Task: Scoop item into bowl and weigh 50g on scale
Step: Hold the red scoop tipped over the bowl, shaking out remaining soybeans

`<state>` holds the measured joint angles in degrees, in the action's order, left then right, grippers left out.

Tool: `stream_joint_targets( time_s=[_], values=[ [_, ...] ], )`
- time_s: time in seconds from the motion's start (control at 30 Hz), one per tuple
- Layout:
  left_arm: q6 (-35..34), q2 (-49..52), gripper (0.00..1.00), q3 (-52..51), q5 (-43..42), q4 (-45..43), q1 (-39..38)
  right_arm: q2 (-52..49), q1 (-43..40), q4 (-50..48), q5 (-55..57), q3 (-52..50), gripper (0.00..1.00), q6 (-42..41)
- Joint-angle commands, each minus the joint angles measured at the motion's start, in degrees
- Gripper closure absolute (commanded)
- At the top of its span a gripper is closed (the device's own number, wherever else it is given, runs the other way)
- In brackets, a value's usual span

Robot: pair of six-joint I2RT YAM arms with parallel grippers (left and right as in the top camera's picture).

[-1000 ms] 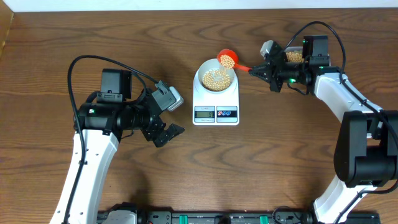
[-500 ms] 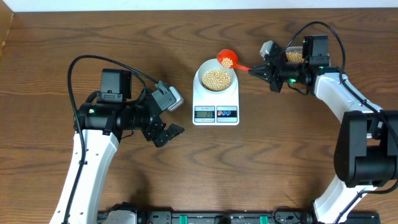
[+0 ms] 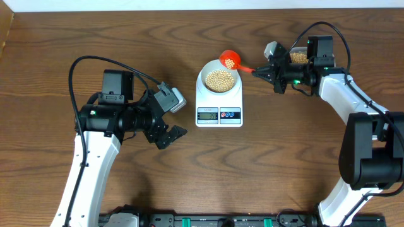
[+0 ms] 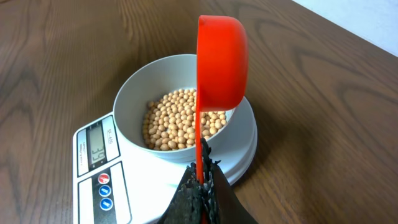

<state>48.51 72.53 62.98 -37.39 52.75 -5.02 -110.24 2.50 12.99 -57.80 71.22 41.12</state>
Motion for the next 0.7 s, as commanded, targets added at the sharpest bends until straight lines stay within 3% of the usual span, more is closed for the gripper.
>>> stream_joint_targets(
  time_s=[0.0, 0.67],
  values=[
    [0.94, -0.63, 0.01, 1.38, -0.33, 0.35, 0.24, -0.22, 1.14, -0.20, -0.83, 0.24, 0.99, 0.98],
    [0.94, -0.61, 0.01, 1.38, -0.33, 0.35, 0.24, 1.42, 1.90, -0.79, 2.25, 0.26, 0.99, 0.96]
  ],
)
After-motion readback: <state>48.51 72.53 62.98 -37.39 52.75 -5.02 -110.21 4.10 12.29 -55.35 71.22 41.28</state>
